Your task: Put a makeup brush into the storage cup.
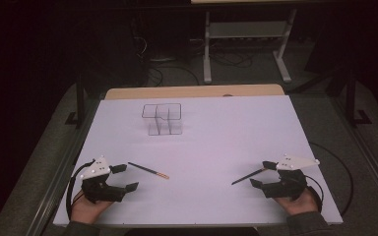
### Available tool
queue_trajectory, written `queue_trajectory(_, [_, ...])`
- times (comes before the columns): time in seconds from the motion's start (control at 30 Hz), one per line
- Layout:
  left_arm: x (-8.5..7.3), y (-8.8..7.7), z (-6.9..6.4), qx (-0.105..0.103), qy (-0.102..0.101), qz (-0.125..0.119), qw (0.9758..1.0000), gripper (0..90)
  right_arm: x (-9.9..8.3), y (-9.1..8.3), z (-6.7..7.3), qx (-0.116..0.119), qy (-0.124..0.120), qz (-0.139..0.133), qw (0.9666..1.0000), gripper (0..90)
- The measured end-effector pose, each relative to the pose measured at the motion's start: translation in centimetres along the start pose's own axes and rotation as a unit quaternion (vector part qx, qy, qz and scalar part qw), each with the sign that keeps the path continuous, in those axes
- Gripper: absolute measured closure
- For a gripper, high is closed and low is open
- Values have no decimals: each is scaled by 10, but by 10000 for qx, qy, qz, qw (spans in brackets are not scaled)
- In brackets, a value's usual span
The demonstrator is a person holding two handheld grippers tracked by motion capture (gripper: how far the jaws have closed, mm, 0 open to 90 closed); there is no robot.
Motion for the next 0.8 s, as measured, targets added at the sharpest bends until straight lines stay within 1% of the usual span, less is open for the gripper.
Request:
queue_trajectory(0.03, [0,0,-1,-3,-25,8,10000,201,0,0,0,3,4,0,10000,194])
queue_trajectory(0.13, [0,0,-1,-6,-16,11,10000,202,0,0,0,8,-6,-7,10000,194])
queue_trajectory(0.23, [0,1,0,-14,37,32,10000,202,0,0,0,19,-1,-26,10000,195])
queue_trajectory(0.27, [0,1,0,-11,12,39,10000,202,0,0,-1,19,-3,-28,10000,195])
queue_trajectory(0.5, [1,2,-1,-37,39,20,10000,201,-1,0,-1,65,24,-49,10000,196])
queue_trajectory(0.57, [2,2,-1,-43,13,17,10000,201,-1,0,-1,68,28,-48,10000,195])
queue_trajectory(0.73, [3,4,-1,-57,48,17,10000,201,-3,0,-3,47,125,-43,9999,195])
queue_trajectory(0.8, [3,4,-1,-48,43,17,10000,201,-2,-1,-4,50,121,-61,9999,195])
Point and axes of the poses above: each handheld gripper's, and its own axes: y roughly forward along the jaws, x roughly out of its top, z roughly to its left, the point moved 8 cm from there along y, roughly forward along the jaws, and after that the axes turned 1 degree about -x, right-handed, at the moved point
